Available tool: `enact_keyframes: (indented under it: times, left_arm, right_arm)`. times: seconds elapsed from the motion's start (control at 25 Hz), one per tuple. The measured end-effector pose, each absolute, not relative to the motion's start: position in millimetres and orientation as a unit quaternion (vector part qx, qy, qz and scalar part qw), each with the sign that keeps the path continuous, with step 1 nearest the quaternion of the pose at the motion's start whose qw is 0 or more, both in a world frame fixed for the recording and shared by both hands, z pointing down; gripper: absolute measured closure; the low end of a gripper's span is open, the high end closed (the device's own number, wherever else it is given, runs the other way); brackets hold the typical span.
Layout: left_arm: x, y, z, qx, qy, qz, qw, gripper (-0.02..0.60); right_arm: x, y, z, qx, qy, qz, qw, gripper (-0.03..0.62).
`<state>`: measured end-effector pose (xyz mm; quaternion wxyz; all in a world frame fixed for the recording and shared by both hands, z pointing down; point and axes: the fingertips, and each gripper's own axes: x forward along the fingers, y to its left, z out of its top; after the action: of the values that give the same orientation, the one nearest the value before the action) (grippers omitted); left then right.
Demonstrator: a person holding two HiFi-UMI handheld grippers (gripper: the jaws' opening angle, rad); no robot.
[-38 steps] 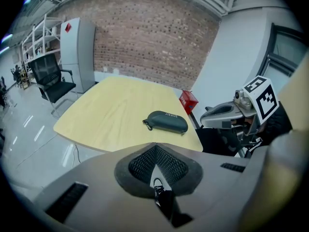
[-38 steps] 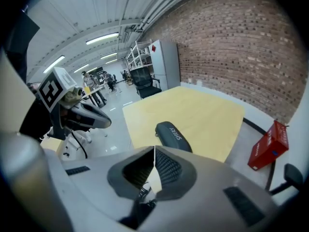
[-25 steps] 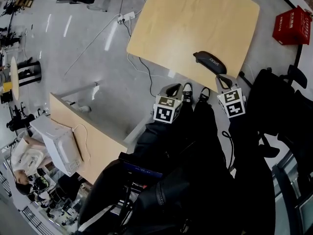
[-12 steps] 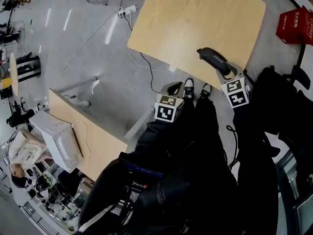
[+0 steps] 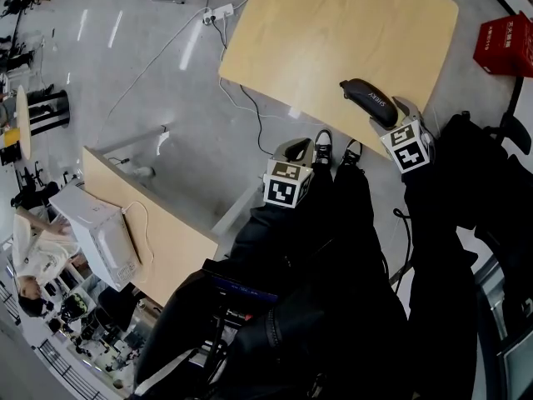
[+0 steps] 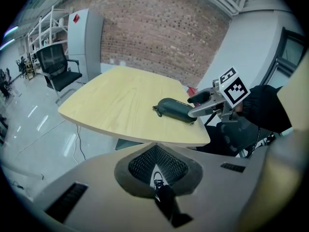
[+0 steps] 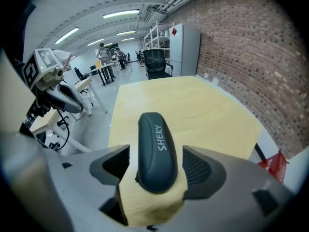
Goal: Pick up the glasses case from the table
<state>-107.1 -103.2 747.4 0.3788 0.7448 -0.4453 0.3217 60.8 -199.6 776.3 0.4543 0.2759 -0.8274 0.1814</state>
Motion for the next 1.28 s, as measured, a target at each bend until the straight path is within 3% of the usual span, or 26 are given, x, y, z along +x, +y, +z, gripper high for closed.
enact_keyframes:
  times: [0.36,1.28]
  left_arm:
    - [-109,-99,754,0.744,-0.445,0.321,0.382,0.583]
    - [-116,-91,754,0.738,-0.446,0.33,0.384,0.583]
  right_arm:
    - [69,-192,810,0.24,-0.811,0.198,0.496,0.215]
    - [75,-192,821,0.288,-0.79,0.233,0.489,0.247]
